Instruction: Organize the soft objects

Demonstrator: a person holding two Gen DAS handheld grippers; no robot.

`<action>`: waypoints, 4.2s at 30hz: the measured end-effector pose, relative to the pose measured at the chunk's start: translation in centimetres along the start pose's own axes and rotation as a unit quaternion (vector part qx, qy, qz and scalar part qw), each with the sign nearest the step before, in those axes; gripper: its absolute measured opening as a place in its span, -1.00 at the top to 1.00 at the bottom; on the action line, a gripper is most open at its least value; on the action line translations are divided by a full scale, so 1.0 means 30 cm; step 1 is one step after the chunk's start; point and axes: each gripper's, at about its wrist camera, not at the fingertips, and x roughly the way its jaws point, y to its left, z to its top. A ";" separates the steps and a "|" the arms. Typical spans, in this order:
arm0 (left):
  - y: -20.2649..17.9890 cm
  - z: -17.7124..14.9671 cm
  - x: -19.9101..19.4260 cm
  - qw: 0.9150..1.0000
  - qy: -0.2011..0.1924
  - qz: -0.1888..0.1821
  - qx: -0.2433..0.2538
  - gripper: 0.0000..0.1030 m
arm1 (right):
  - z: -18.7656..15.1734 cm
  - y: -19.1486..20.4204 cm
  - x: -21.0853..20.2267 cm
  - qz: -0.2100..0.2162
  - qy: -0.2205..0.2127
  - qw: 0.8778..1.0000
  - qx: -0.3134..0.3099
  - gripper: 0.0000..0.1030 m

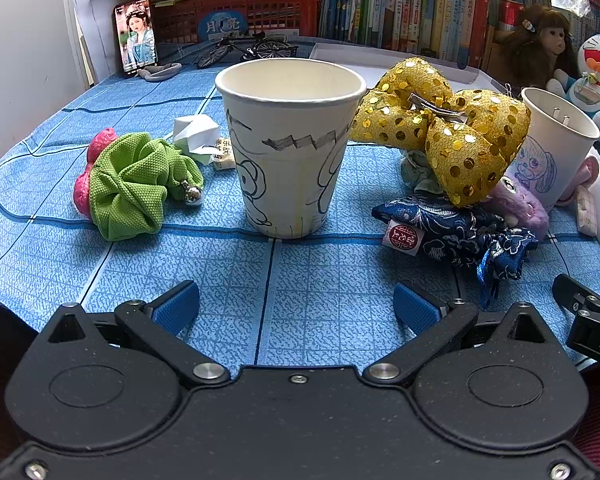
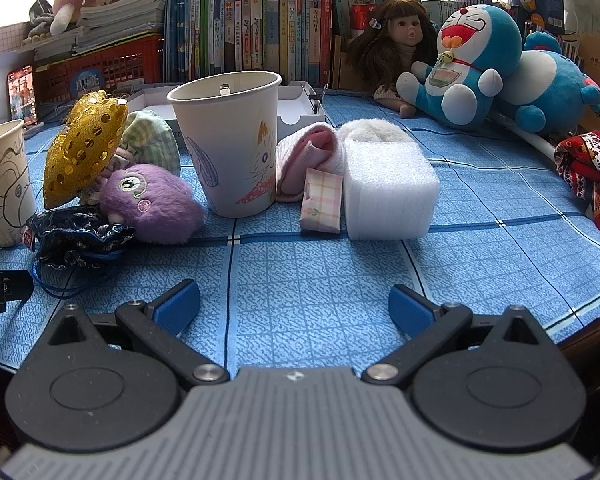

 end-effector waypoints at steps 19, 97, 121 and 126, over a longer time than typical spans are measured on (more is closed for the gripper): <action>0.017 -0.029 -0.008 0.999 -0.033 -0.019 0.015 -1.00 | -0.017 -0.020 -0.005 0.020 -0.020 1.000 -0.009 -1.00; -0.176 -0.041 -0.133 0.979 -0.120 -0.154 0.065 -0.17 | 0.114 -0.196 0.030 0.017 -0.092 0.995 0.026 -0.17; 0.058 -0.067 -0.125 0.963 -0.104 -0.198 -0.149 -0.75 | 0.100 -0.190 0.028 0.020 -0.086 0.996 0.031 -0.24; 0.003 -0.076 -0.081 0.973 -0.070 -0.195 -0.099 -0.76 | 0.097 -0.187 0.032 0.017 -0.083 0.996 0.029 -0.24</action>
